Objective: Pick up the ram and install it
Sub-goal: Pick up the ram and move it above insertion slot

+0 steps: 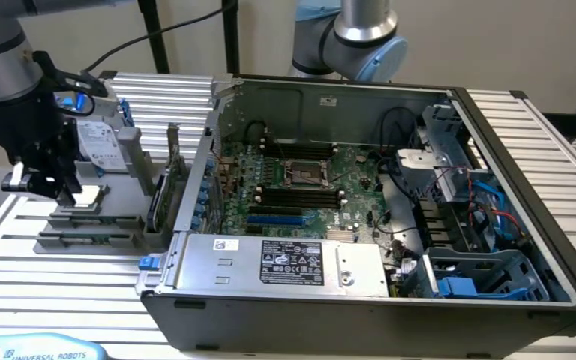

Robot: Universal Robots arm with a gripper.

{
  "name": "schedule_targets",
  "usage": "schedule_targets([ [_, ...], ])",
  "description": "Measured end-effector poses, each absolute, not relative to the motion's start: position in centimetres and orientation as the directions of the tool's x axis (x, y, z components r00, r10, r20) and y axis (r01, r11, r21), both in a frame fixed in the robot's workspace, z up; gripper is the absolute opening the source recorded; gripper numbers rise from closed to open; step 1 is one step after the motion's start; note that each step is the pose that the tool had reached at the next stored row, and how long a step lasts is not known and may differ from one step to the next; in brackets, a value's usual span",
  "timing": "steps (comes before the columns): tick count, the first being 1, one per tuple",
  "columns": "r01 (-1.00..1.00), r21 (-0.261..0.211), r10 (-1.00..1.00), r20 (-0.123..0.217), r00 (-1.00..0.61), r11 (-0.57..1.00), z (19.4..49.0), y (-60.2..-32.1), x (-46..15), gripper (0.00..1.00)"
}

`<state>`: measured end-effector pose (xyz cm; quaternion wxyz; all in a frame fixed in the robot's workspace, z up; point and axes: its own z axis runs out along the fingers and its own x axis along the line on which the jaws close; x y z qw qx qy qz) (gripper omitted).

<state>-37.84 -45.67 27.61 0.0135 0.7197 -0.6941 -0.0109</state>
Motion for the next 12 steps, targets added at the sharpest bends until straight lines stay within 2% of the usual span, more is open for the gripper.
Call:
schedule_targets([
  [12,-0.999,0.034,-0.999,0.003,0.041,-0.040,25.4,-46.4,-37.8,0.31],
])
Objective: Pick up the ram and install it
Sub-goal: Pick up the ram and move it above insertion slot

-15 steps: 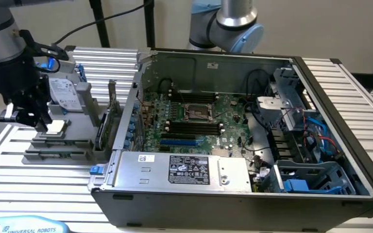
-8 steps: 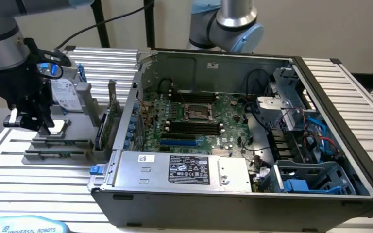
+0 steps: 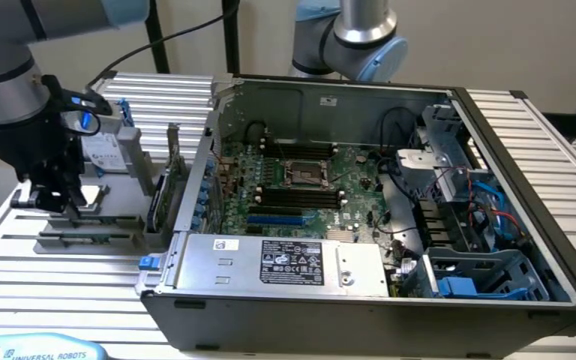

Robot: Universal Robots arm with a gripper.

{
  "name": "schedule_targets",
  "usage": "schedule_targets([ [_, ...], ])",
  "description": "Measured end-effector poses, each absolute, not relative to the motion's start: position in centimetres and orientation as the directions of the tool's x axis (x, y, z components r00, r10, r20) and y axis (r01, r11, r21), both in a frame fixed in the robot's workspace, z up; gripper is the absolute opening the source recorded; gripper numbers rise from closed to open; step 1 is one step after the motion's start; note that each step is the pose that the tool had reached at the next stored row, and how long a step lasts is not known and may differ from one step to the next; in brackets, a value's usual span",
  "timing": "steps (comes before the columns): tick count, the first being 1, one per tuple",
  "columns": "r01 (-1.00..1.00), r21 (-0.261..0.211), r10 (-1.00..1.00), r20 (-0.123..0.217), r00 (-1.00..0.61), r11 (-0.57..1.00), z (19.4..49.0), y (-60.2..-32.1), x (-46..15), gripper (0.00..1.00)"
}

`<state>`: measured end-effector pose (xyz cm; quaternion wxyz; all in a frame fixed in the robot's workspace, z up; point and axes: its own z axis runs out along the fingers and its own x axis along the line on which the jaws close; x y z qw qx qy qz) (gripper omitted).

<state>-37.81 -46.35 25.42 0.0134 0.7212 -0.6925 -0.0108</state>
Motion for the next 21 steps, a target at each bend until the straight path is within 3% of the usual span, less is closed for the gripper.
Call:
schedule_targets([
  [21,-0.999,0.034,-0.999,0.003,0.043,-0.042,21.6,-47.1,-37.7,0.31],
])
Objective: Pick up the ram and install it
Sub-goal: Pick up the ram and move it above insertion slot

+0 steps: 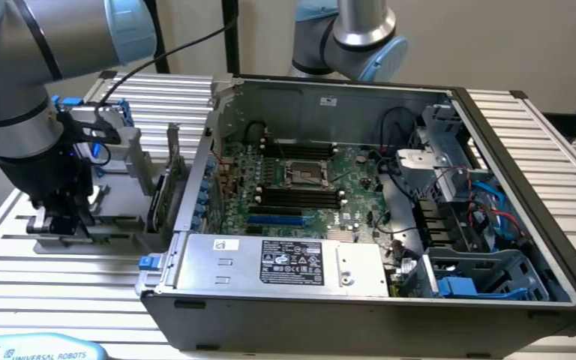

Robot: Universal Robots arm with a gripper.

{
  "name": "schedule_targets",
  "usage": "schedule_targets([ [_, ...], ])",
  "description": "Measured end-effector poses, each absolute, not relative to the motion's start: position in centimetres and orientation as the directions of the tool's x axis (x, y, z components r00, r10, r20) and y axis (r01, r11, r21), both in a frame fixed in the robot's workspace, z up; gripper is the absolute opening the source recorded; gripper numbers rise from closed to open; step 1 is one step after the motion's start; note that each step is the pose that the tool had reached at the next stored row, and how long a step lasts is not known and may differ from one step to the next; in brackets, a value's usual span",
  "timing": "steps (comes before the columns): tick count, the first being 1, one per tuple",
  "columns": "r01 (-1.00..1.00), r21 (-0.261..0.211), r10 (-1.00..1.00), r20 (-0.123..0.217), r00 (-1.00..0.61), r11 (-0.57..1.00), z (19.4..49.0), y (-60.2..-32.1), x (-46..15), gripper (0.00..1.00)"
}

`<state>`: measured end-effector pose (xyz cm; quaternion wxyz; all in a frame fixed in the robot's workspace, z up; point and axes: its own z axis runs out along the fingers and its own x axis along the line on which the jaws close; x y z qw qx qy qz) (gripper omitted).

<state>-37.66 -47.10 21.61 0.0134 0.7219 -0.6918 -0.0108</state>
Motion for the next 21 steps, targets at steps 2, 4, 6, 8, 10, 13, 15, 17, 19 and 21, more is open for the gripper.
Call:
schedule_targets([
  [2,-0.999,0.034,-0.999,0.003,0.043,-0.042,21.2,-47.1,-37.7,0.31],
  [4,-0.999,0.034,-0.999,0.003,0.043,-0.043,20.9,-47.1,-37.7,0.31],
  [6,-0.999,0.034,-0.999,0.003,0.043,-0.043,20.5,-47.1,-37.7,0.31],
  [8,-0.999,0.034,-0.999,0.002,0.043,-0.043,20.3,-47.1,-37.7,0.31],
  [10,-0.999,0.034,-0.999,0.002,0.043,-0.043,20.1,-47.0,-37.7,0.31],
  [13,-0.999,0.034,-0.999,0.001,0.043,-0.043,20.0,-47.0,-37.7,0.31],
  [15,-0.999,0.034,-0.999,0.000,0.043,-0.043,19.9,-47.0,-37.7,0.31],
  [17,-0.999,0.034,-0.999,0.000,0.043,-0.043,19.8,-46.9,-37.7,0.31],
  [19,-0.999,0.034,-0.999,0.000,0.043,-0.043,19.7,-46.9,-37.7,0.31],
  [21,-0.998,0.034,-0.999,-0.001,0.043,-0.043,19.6,-46.9,-37.7,0.31],
])
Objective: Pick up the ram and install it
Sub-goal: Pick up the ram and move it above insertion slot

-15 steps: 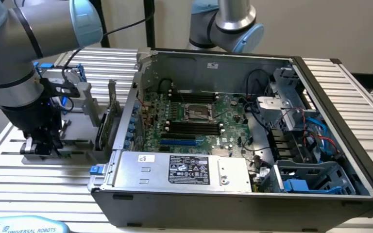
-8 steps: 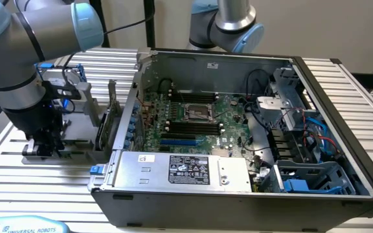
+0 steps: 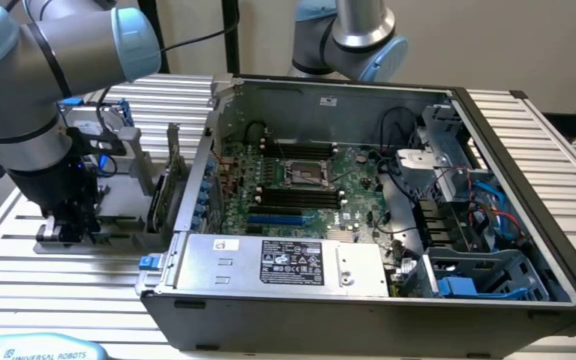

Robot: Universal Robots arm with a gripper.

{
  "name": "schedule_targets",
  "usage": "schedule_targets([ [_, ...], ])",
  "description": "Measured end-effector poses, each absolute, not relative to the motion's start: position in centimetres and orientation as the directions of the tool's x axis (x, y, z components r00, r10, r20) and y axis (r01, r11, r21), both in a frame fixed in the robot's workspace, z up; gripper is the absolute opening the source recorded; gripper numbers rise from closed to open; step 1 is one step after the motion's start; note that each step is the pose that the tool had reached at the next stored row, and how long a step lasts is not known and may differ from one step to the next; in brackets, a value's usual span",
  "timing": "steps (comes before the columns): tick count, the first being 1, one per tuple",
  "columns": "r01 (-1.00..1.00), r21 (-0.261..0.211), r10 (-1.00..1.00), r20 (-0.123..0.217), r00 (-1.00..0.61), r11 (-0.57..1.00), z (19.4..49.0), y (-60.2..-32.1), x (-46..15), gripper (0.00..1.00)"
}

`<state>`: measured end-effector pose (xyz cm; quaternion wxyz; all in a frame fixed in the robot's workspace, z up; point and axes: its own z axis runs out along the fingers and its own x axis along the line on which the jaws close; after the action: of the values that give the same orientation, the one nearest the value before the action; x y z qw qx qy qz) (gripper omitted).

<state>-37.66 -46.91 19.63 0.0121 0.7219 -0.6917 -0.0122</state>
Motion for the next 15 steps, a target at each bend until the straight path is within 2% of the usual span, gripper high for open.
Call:
schedule_targets([
  [7,-0.999,0.034,-0.999,-0.004,0.043,-0.043,19.57,-46.90,-37.65,0.28],
  [8,-0.999,0.034,-0.999,-0.004,0.043,-0.043,19.57,-46.90,-37.66,0.21],
  [12,-0.998,0.034,-0.999,-0.004,0.043,-0.043,19.57,-46.91,-37.66,0.21],
  [14,-0.999,0.034,-0.999,-0.004,0.043,-0.043,19.57,-46.91,-37.66,0.13],
  [15,-0.999,0.034,-0.999,-0.004,0.043,-0.043,19.57,-46.91,-37.66,0.13],
])
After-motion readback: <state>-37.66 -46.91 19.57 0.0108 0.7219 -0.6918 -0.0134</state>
